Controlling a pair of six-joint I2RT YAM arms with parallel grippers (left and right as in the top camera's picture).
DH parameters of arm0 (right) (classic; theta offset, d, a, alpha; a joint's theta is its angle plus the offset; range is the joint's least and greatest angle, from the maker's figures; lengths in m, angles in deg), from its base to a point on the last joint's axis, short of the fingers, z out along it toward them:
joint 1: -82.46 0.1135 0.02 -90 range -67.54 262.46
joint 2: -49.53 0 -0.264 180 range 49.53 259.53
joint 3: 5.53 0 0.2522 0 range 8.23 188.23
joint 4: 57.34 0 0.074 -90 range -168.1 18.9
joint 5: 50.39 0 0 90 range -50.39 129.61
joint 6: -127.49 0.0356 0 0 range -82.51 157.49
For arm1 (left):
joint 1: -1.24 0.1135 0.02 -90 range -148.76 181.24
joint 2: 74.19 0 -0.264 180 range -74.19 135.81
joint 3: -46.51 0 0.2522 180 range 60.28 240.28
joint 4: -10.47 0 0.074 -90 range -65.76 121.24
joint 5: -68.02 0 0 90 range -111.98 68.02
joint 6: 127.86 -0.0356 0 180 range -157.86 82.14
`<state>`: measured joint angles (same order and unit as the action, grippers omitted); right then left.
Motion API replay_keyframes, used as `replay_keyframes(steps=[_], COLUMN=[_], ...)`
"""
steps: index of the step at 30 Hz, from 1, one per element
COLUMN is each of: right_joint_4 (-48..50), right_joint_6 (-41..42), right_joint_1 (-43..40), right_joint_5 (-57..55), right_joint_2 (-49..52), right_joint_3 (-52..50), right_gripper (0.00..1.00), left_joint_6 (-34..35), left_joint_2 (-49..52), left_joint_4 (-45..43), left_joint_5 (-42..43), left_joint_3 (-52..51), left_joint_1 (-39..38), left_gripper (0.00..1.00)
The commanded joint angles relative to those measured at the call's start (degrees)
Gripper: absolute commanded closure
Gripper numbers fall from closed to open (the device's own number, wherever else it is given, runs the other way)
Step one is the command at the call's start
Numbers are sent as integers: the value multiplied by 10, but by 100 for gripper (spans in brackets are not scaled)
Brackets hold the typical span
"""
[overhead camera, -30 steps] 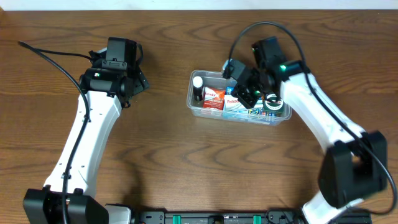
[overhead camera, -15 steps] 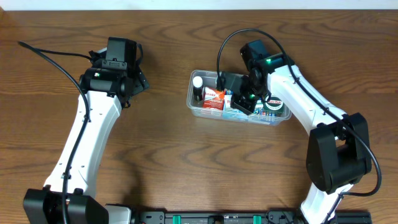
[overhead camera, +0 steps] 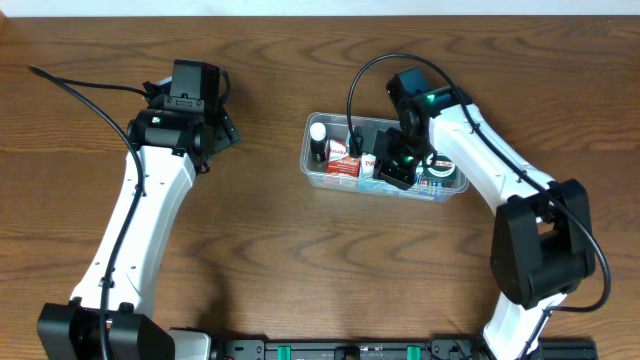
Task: Pack container
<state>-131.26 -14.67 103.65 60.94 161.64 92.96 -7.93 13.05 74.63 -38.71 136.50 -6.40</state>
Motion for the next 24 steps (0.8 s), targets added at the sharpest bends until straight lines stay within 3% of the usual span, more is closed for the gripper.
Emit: replay_keyframes(steps=[1,17,24], right_joint_4=[2,32,3], right_joint_6=[-17,72,163], right_joint_1=[7,9,13], right_joint_5=[11,-43,23], right_joint_2=[27,38,37], right_joint_3=[13,83,129], right_gripper=[99,99,99], left_joint_6=[-3,-3,-3], left_joint_2=[4,4,4], left_joint_4=[1,1,1], left_joint_5=[-9,-9,-9], left_joint_3=[-2,-2,-2], left_joint_1=[2,2,2], left_gripper=[2,2,2])
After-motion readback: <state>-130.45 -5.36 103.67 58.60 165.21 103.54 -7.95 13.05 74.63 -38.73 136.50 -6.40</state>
